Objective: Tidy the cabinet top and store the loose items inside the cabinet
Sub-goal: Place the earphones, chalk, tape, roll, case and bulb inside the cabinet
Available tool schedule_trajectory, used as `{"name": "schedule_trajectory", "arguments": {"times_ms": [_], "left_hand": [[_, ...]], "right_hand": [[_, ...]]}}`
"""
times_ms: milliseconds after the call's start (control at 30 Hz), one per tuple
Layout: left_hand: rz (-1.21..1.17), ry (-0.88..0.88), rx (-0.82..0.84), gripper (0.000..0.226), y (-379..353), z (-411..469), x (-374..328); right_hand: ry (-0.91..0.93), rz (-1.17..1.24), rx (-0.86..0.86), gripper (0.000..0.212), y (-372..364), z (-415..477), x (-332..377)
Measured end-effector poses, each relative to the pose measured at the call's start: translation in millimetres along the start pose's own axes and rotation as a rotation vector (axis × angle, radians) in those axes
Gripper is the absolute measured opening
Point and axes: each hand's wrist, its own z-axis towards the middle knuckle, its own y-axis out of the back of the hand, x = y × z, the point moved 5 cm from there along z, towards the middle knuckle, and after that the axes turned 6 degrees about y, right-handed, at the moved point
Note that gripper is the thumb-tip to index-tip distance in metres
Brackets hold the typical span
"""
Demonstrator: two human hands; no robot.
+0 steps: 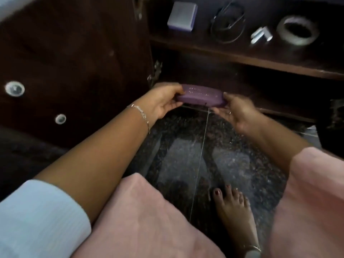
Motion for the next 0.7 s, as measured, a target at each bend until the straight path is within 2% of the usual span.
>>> {"name": "schedule_trajectory", "arguments": {"times_ms": [100, 167, 300, 367, 567, 700], "left_hand": [[-0.029, -0.002, -0.083, 0.034, 11, 21, 4], [-0.043, -0.011, -0.126, 0.041, 17, 34, 3], [0.035, -0.033, -0.123, 0.012, 13, 54, -5], [0.097, -0.058, -0.105, 0.016, 5, 61, -11], [0.21, -0.095, -0.055, 0.02, -20, 73, -16], [0.2, -0.117, -0.043, 0.025, -21, 82, -14]], "right_hand": [[0.029, -0.041, -0.016, 0.021, -11, 21, 3], [0.039, -0.054, -0.033, 0.015, -18, 37, 3], [0.036, -0.023, -0.104, 0.007, -30, 59, 3], [0.025, 0.013, -0.128, 0.007, -37, 69, 2], [0.033, 0.082, -0.2, 0.031, -61, 90, -2], [-0.021, -0.007, -0.132, 0.04, -76, 97, -5]]}}
